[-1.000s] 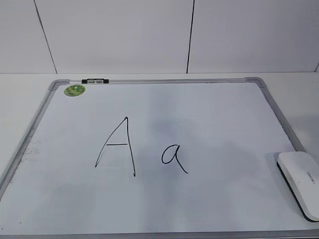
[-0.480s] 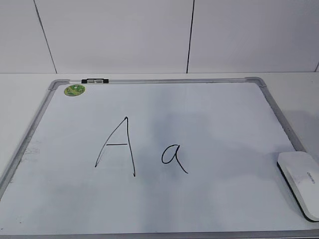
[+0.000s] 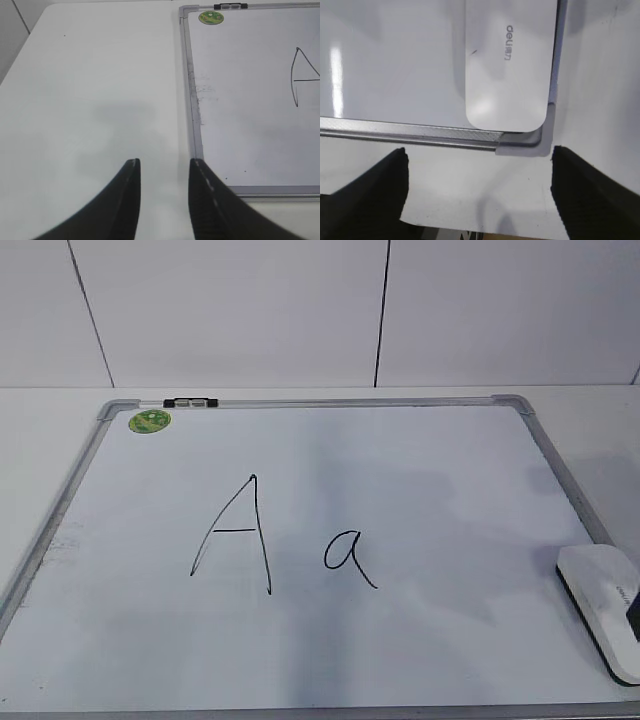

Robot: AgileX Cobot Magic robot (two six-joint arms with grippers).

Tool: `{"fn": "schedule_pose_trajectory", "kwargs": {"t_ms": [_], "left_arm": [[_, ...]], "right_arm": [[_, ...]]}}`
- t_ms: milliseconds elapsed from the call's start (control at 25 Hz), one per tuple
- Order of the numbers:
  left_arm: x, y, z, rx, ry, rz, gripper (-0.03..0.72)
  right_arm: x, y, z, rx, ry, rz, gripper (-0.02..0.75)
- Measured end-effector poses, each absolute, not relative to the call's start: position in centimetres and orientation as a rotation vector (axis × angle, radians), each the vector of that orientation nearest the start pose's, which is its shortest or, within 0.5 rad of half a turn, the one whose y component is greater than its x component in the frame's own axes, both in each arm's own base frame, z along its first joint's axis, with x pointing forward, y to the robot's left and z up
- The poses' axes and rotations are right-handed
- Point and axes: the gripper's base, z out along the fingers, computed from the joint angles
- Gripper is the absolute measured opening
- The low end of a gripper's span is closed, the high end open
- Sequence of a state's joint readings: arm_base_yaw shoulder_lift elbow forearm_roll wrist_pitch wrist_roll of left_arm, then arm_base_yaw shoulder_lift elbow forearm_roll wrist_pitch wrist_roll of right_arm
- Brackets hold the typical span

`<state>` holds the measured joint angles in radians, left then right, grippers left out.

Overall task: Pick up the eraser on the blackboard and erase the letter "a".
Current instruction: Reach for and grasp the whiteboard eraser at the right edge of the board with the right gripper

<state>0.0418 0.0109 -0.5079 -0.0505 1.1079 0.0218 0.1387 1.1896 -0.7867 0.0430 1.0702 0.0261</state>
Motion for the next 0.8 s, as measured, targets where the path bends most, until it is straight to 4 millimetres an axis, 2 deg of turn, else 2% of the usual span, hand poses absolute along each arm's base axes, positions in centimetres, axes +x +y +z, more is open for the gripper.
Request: {"fn": "schedule_pose_trajectory", "kwargs": {"t_ms": [400,640,800], "left_arm": [[-0.6,-0.4,27.6,-0.017,2.093,-0.023,0.245],[-0.6,-0.4,27.6,-0.017,2.093,-0.023,0.245],[-0.6,-0.4,27.6,-0.017,2.093,-0.023,0.245]], "right_arm": [[22.2,3.3,21.8,-0.1,3.044,0.054,0.677],[24.4,3.3,21.5,-0.069,3.057,0.001,0.677],[25.2,3.2,21.2,-0.056,3.066,-0.039,0.677]]}}
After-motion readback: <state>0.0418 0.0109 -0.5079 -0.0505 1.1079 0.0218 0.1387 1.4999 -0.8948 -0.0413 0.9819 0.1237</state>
